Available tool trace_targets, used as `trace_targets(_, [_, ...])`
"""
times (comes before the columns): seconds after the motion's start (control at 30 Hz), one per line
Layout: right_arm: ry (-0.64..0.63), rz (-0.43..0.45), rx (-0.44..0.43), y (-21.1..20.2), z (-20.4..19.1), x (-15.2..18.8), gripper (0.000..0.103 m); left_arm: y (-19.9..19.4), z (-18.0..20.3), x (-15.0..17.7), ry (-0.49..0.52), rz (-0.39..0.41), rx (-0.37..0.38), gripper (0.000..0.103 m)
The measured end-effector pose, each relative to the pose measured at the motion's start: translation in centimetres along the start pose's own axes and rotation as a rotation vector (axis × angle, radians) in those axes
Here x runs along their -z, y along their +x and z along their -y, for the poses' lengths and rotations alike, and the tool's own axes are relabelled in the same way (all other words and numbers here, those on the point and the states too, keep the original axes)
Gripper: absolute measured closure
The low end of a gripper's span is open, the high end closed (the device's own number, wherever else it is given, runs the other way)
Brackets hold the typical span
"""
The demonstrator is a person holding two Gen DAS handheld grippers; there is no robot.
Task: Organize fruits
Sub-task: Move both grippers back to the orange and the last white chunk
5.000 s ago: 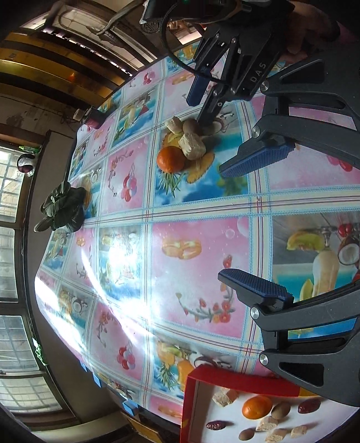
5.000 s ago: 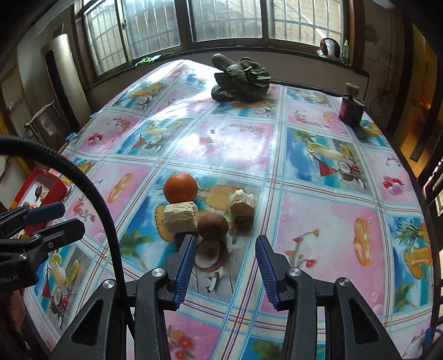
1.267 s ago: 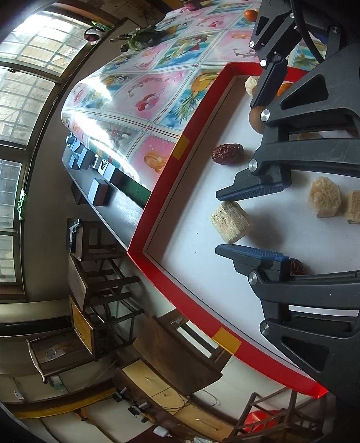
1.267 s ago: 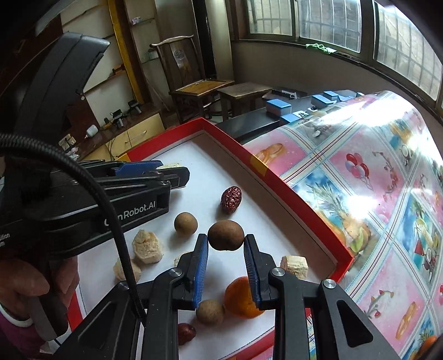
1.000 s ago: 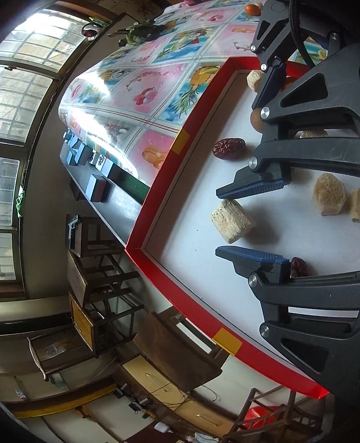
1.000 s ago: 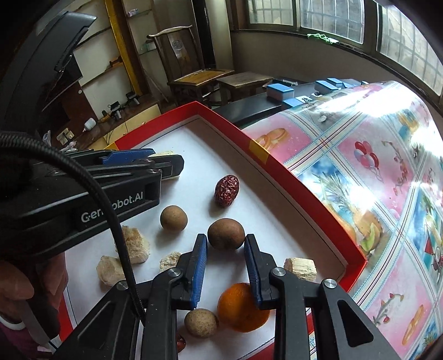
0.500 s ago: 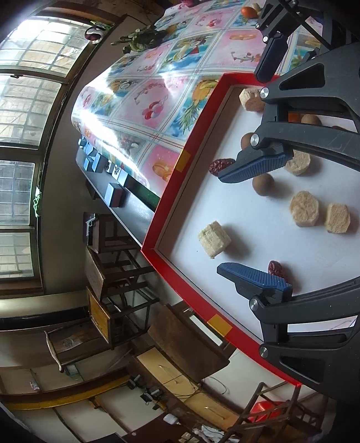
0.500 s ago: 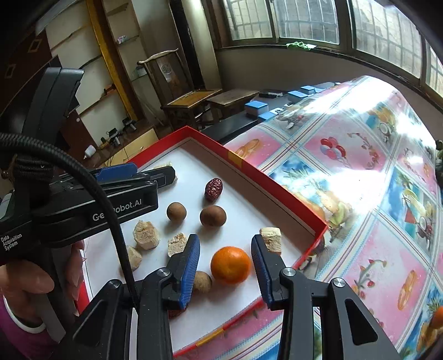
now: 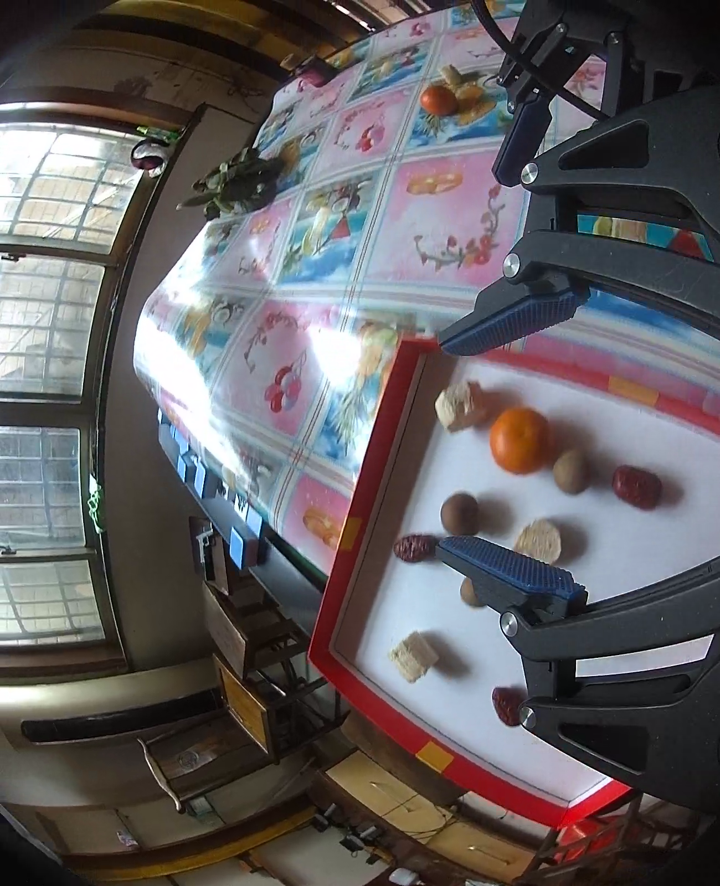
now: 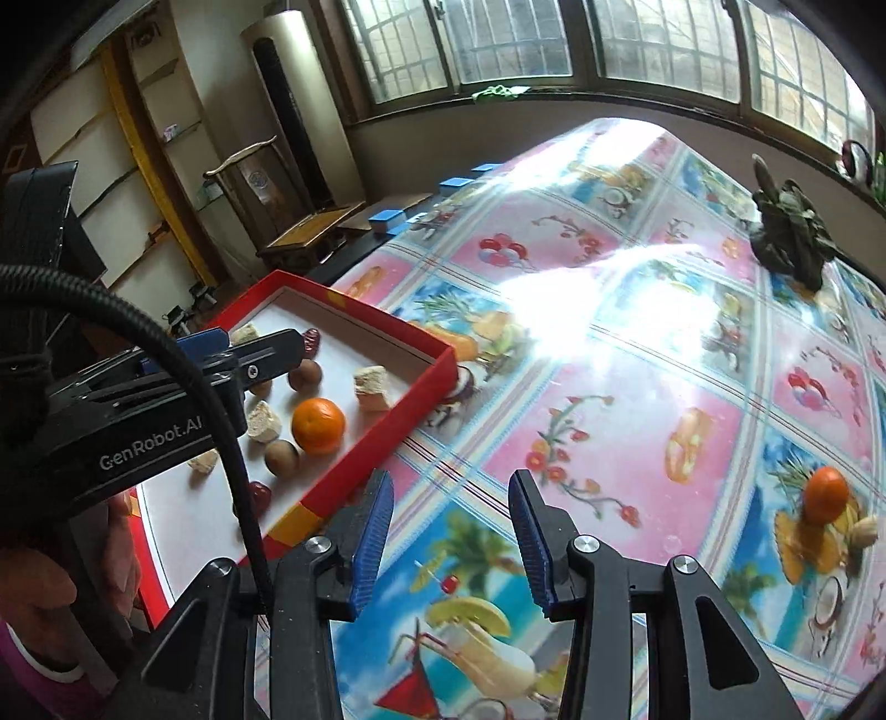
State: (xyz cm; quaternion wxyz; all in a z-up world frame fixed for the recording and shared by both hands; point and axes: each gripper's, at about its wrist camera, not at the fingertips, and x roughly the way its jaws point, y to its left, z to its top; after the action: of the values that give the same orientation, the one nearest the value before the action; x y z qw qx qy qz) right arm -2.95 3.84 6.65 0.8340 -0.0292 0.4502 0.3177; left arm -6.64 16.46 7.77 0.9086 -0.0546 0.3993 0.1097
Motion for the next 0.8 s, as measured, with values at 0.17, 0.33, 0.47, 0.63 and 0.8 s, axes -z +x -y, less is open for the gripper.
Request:
trace_targets(0.17, [0.058, 0.0, 0.06, -2.1, 3.5, 2.1, 0.061, 0.2, 4.8, 0.5, 0.072, -0.026, 0.069, 0.035])
trace_targets(0.33, [0.142, 0.001, 0.133, -4.3, 7.9, 4.4, 0.06, 0.6, 9.5, 1.1, 0.135, -0.061, 0.154, 0.035])
trace_targets(0.47, [0.228, 0.015, 0.202, -6.5, 11.7, 6.4, 0.059, 1.6, 12.7, 1.4, 0.164, -0.119, 0.239, 0.035])
trace_targets(0.63, [0.311, 0.025, 0.291, -8.6, 16.0, 8.0, 0.059, 2.3, 16.3, 1.3, 0.199, -0.142, 0.293, 0.035])
trace_targets(0.8, [0.352, 0.04, 0.316, -9.5, 18.3, 8.3, 0.059, 3.4, 19.7, 0.8, 0.262, -0.162, 0.349, 0.035])
